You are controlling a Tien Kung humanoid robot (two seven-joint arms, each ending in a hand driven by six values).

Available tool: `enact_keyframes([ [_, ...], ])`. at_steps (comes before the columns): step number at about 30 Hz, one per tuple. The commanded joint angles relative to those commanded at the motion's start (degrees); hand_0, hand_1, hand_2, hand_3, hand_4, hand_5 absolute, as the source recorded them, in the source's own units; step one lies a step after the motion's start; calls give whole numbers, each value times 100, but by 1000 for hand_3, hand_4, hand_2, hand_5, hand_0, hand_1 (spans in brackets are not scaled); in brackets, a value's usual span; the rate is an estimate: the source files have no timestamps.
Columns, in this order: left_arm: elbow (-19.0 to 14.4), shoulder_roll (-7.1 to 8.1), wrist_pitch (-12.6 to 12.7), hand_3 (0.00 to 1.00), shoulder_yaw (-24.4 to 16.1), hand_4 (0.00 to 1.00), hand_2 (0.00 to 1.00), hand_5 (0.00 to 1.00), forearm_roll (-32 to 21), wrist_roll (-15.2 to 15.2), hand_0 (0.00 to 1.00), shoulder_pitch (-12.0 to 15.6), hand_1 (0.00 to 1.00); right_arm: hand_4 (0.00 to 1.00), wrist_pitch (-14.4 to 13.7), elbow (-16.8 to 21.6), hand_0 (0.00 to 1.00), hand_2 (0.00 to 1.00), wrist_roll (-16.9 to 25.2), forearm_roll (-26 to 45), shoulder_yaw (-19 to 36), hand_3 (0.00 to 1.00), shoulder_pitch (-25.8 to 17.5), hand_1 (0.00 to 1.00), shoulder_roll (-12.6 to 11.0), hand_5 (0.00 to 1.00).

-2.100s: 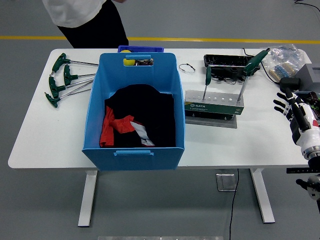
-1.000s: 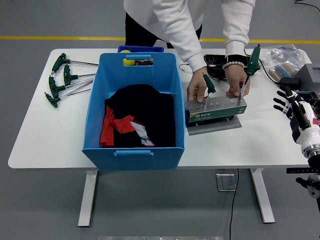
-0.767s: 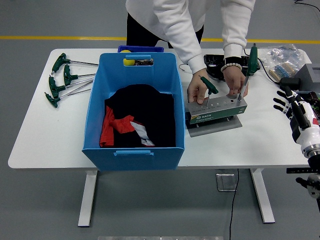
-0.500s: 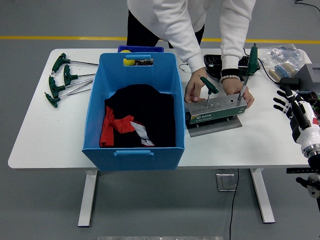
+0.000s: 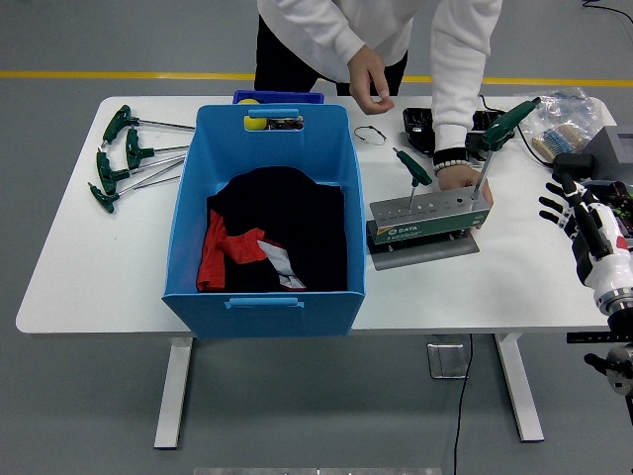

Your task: Lift tool from toolbox,place it in box,lift tool from toolbox,place it in box

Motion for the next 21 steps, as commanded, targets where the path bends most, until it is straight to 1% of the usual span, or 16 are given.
enact_keyframes([
  [9, -2, 5, -2, 843, -44, 680, 852, 998, 93, 34, 830, 20, 826, 998, -15, 12, 800, 840, -1, -34, 1, 821, -16, 775, -5, 853],
  [11, -2, 5, -2, 843, -49, 680, 852, 998, 102, 38, 830, 23, 826, 998, -54, 21, 800, 840, 35, -36, 5, 821, -20, 775, -8, 853],
  [16, -4, 4, -3, 843, -53, 679, 852, 998, 113, 42, 830, 27, 826, 998, -356, 115, 789, 834, 227, -174, 19, 821, -41, 769, -8, 855],
  [20, -6, 3, -10, 843, -32, 676, 852, 998, 79, 27, 831, 21, 825, 998, -670, 256, 788, 831, 374, -594, 40, 833, -33, 775, -46, 837],
  [21, -5, 2, -11, 843, -23, 676, 852, 998, 61, 19, 831, 18, 825, 998, -753, 325, 788, 831, 387, -811, 39, 833, -26, 775, -89, 837],
])
